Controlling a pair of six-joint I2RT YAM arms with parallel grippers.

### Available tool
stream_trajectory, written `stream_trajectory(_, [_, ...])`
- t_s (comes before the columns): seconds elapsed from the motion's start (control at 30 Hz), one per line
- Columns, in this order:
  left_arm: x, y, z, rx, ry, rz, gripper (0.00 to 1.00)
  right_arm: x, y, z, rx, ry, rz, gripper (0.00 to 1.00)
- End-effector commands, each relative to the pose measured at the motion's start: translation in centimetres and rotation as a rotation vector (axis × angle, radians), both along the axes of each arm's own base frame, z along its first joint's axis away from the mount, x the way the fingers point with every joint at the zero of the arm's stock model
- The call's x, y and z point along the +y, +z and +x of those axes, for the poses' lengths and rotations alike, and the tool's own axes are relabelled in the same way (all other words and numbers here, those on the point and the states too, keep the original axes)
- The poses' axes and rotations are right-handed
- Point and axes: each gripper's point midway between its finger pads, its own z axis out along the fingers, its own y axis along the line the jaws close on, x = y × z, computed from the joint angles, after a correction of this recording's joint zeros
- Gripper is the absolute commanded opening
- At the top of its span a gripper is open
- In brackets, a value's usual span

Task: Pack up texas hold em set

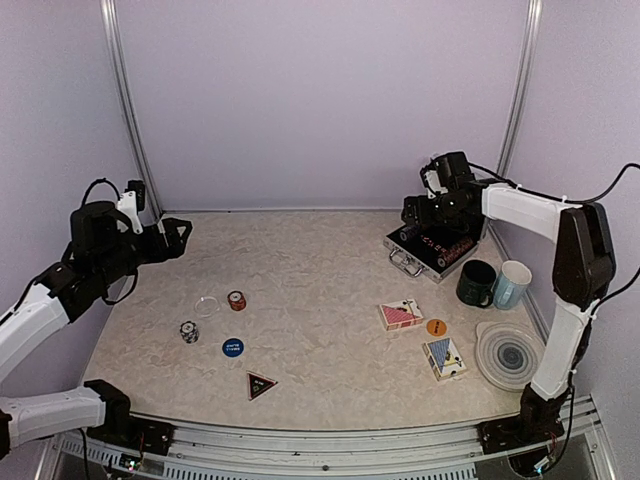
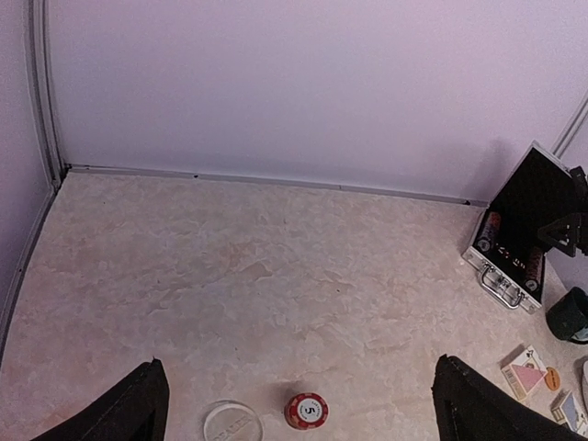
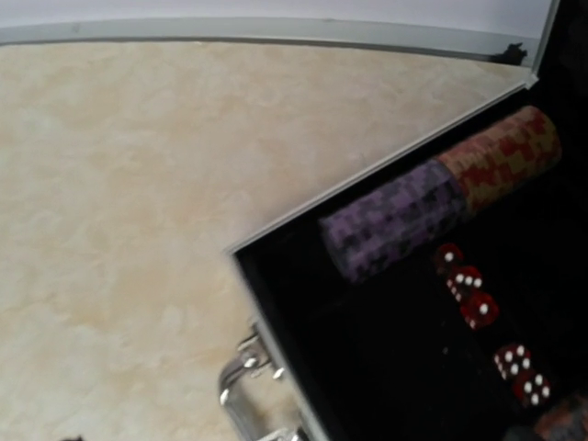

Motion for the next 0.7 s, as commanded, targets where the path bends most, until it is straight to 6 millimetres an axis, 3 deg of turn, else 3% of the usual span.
stream_trajectory(0.0, [0.1, -0.2, 0.1, 0.001, -0.013, -0.036, 0.99, 0.2, -1.1, 2.3, -0.019, -0.032, -0.046, 0.99])
stream_trajectory(0.2, [0.5, -0.4, 0.4, 0.01, -0.004, -0.045, 0.99, 0.7, -3.4, 4.5, 0.01, -0.058, -0.063, 0.99])
stream_trajectory(0.67, [1.4, -0.7, 0.7, 0.016, 0.017, -0.058, 0.99, 2.7, -5.4, 8.3, 0.029, -0.067, 0.009, 0.99])
